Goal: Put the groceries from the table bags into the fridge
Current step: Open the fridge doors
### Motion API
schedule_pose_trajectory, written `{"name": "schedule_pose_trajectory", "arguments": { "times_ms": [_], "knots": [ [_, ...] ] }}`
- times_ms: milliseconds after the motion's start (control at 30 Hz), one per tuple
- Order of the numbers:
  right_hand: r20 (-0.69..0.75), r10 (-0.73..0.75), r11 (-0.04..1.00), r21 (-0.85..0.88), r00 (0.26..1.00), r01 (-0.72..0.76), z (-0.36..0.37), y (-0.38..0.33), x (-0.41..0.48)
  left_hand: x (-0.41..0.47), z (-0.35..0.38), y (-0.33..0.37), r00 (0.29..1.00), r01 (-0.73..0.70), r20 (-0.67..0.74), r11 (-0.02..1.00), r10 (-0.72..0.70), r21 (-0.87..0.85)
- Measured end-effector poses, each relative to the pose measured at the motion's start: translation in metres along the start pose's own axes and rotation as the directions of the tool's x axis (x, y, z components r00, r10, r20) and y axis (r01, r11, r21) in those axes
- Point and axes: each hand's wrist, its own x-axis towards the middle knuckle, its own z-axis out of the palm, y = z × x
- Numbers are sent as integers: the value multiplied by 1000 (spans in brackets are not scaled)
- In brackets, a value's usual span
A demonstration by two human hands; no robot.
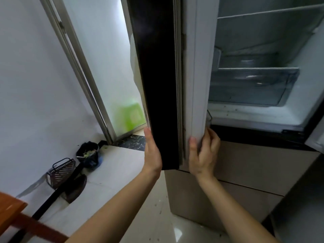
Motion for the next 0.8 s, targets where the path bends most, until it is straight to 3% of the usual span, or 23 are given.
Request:
{"name": "schedule_pose_trajectory", "arguments": {
  "times_ms": [100,267,367,467,600,800],
  "knots": [
    [32,-103,991,-82,994,106,3,-4,-10,7,-26,4,999,-4,-51,999,6,44],
    [36,-131,987,-88,991,134,30,-29,-24,29,-85,24,997,35,56,983,-45,178],
    [3,-165,973,-163,986,164,57,-45,-41,42,-122,36,991,81,94,980,-99,183],
    [1,-194,959,-211,981,190,80,-57,-51,62,-155,37,991,123,33,985,-128,125],
    [188,-228,925,-264,955,272,99,-73,-48,79,-185,32,995,29,-94,995,-20,98],
    [458,-291,823,-328,840,464,134,-99,-27,97,-199,14,999,-5,-38,994,9,112]
  ]
}}
